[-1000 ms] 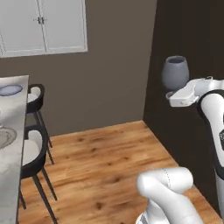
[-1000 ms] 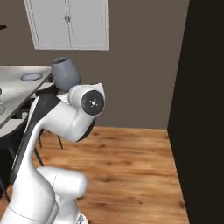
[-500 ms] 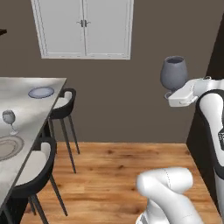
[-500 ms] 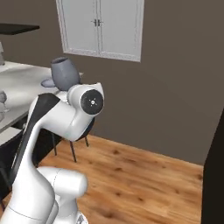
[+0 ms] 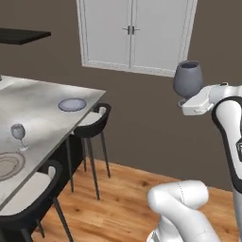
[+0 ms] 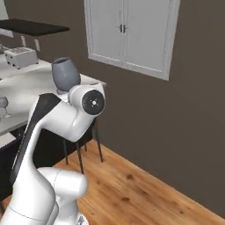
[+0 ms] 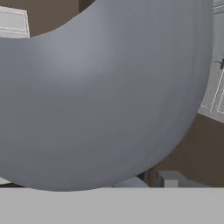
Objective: Retrieve the wine glasses from the counter and place one next to each plate.
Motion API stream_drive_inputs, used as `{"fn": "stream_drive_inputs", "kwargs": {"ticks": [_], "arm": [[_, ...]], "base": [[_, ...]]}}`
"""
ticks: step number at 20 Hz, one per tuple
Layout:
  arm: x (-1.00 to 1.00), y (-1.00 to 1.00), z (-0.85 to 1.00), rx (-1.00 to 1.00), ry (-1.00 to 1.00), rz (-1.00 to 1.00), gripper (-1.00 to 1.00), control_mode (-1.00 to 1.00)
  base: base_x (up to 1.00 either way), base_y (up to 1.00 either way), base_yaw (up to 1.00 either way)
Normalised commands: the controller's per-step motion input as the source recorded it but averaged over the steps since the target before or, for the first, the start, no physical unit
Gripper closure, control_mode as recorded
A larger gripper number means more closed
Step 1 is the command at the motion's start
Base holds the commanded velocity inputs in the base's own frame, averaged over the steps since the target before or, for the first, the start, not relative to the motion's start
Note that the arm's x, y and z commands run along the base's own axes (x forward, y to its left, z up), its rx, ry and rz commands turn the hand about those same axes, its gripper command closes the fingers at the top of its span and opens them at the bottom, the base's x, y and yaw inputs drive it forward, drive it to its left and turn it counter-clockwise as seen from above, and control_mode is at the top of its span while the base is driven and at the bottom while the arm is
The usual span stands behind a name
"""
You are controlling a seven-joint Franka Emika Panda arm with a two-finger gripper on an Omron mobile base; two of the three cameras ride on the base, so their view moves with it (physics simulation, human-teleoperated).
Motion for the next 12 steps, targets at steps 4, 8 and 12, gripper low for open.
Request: {"fn": "stream_drive_inputs", "kwargs": {"ticks": [4, 8, 12], "arm": [[0.00, 0.00, 0.00, 0.00, 0.00, 0.00, 1.00, 1.00], [0.00, 0.00, 0.00, 0.00, 0.00, 0.00, 1.00, 1.00], [0.00, 0.00, 0.00, 0.00, 0.00, 0.00, 1.00, 1.00]], "base": [[0.63, -0.67, 0.55], [0.54, -0.81, 0.53], [0.33, -0.89, 0.50]]}}
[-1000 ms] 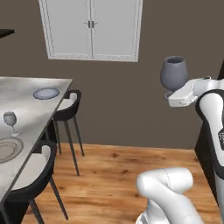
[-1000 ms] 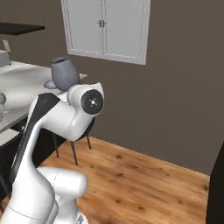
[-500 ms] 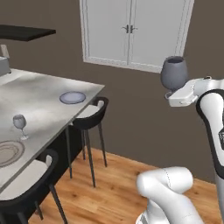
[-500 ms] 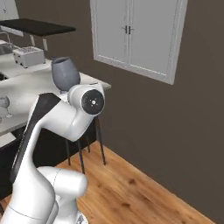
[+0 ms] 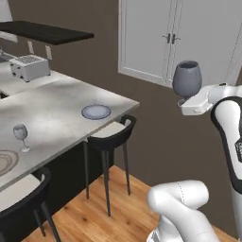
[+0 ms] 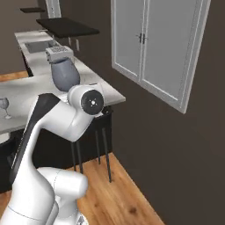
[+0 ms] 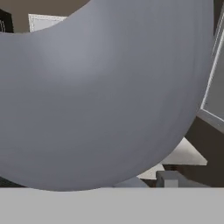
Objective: Retrieve the wine glasses from the counter and place one next to each plate.
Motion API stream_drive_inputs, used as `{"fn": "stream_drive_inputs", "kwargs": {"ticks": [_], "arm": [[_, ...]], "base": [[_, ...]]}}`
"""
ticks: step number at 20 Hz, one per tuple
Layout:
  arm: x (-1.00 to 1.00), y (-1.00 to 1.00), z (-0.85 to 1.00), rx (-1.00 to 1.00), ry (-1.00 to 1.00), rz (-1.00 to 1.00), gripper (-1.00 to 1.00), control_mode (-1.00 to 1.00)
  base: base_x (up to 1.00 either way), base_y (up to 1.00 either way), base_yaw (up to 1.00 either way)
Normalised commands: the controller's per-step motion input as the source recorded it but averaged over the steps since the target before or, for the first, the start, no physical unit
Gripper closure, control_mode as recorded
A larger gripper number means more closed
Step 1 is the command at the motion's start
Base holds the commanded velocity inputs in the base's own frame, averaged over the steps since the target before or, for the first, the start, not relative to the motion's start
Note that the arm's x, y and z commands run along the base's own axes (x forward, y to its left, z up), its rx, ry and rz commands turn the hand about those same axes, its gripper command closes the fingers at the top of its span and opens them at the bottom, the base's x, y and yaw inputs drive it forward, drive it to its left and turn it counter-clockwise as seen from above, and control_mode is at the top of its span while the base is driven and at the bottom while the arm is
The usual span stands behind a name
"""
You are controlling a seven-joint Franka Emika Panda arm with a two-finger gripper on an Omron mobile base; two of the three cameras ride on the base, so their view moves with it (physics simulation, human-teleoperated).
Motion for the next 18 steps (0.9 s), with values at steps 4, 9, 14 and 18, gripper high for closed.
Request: {"fn": "stream_drive_inputs", "kwargs": {"ticks": [4, 9, 14, 18], "arm": [[0.00, 0.00, 0.00, 0.00, 0.00, 0.00, 1.00, 1.00], [0.00, 0.00, 0.00, 0.00, 0.00, 0.00, 1.00, 1.00], [0.00, 0.00, 0.00, 0.00, 0.00, 0.00, 1.00, 1.00], [0.00, 0.00, 0.00, 0.00, 0.00, 0.00, 1.00, 1.00]], "base": [[0.26, -0.63, 0.46], [0.41, -0.45, 0.44], [0.45, -0.48, 0.40], [0.50, -0.31, 0.34]]}}
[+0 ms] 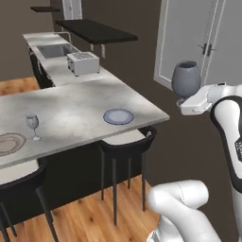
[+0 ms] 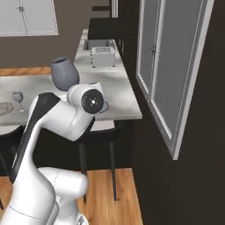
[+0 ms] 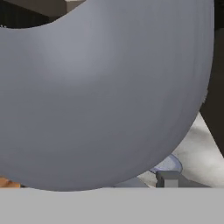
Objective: Retrieve the wine glasses from the counter and place one next to each plate.
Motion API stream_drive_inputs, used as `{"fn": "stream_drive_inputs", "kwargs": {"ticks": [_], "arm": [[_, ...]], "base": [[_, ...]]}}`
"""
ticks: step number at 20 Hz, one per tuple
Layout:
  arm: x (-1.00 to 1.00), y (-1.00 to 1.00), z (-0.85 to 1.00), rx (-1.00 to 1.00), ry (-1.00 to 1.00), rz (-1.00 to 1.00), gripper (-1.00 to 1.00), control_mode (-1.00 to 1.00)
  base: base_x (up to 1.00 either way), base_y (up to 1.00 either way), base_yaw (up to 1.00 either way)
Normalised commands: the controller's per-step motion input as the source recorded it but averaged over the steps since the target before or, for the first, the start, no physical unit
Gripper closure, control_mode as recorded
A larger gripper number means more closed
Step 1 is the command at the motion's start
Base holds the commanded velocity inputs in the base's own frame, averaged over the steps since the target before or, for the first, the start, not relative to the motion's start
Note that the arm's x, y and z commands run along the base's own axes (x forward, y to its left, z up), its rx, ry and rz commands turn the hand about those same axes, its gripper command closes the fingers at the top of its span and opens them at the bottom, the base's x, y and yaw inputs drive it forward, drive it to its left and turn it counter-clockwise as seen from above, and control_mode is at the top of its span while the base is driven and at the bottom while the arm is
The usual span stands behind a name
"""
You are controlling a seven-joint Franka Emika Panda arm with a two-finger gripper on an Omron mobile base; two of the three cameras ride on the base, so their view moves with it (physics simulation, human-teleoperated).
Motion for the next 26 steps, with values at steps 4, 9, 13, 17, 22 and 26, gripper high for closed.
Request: {"fn": "stream_drive_inputs", "kwargs": {"ticks": [4, 9, 13, 17, 22, 26], "arm": [[0.00, 0.00, 0.00, 0.00, 0.00, 0.00, 1.00, 1.00], [0.00, 0.00, 0.00, 0.00, 0.00, 0.00, 1.00, 1.00], [0.00, 0.00, 0.00, 0.00, 0.00, 0.00, 1.00, 1.00], [0.00, 0.00, 0.00, 0.00, 0.00, 0.00, 1.00, 1.00], [0.00, 0.00, 0.00, 0.00, 0.00, 0.00, 1.00, 1.00], [0.00, 0.00, 0.00, 0.00, 0.00, 0.00, 1.00, 1.00]], "base": [[0.58, 0.00, 0.19], [0.66, -0.03, 0.13], [0.49, -0.19, 0.08], [0.47, -0.10, 0.09], [0.68, -0.19, 0.23], [0.20, -0.37, 0.21]]}}
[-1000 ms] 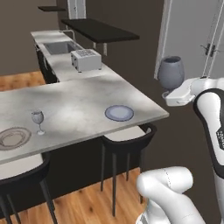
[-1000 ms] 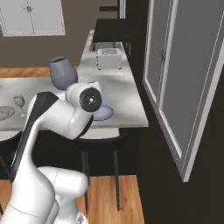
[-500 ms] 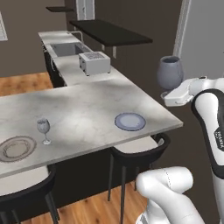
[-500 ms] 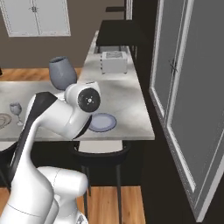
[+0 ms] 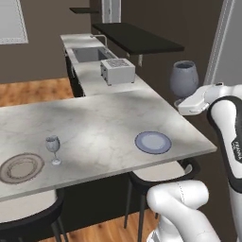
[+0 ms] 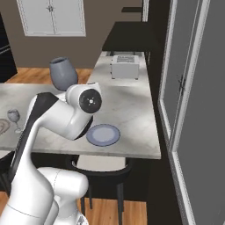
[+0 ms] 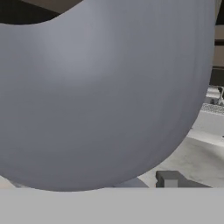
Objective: Retrieve the wine glasses from the counter and place one next to each plate.
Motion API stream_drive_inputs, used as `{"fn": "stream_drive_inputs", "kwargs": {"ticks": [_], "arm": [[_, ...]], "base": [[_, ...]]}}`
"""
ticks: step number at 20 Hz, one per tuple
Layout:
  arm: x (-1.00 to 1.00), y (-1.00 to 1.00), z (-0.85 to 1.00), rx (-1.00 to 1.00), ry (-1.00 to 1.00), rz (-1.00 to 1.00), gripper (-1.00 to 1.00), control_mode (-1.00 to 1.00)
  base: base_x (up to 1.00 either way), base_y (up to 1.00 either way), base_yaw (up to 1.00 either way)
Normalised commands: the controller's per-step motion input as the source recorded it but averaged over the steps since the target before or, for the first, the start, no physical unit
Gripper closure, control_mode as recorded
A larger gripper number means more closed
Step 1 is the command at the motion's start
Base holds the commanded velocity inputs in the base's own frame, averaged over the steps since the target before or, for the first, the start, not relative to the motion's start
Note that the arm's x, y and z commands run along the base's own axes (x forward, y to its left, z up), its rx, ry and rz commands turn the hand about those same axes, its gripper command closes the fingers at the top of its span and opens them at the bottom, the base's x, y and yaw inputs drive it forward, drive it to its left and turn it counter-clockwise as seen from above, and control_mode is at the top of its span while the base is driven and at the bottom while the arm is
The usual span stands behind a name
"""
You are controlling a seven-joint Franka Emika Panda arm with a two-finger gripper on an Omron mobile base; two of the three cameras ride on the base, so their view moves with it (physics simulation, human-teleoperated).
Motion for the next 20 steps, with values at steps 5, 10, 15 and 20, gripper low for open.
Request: {"fn": "stream_drive_inputs", "kwargs": {"ticks": [5, 10, 15, 20], "arm": [[0.00, 0.00, -0.03, 0.00, 0.02, 0.00, 1.00, -1.00], [0.20, -0.19, -0.47, 0.05, 0.08, -0.07, 1.00, -1.00], [0.53, -0.31, -0.94, 0.00, 0.03, -0.34, 1.00, -1.00], [0.68, -0.38, -0.77, 0.00, 0.01, -0.42, 1.00, -1.00]], "base": [[0.00, -0.08, -0.01], [0.00, 0.00, 0.00], [0.00, 0.00, 0.00], [0.00, 0.00, 0.00]]}}
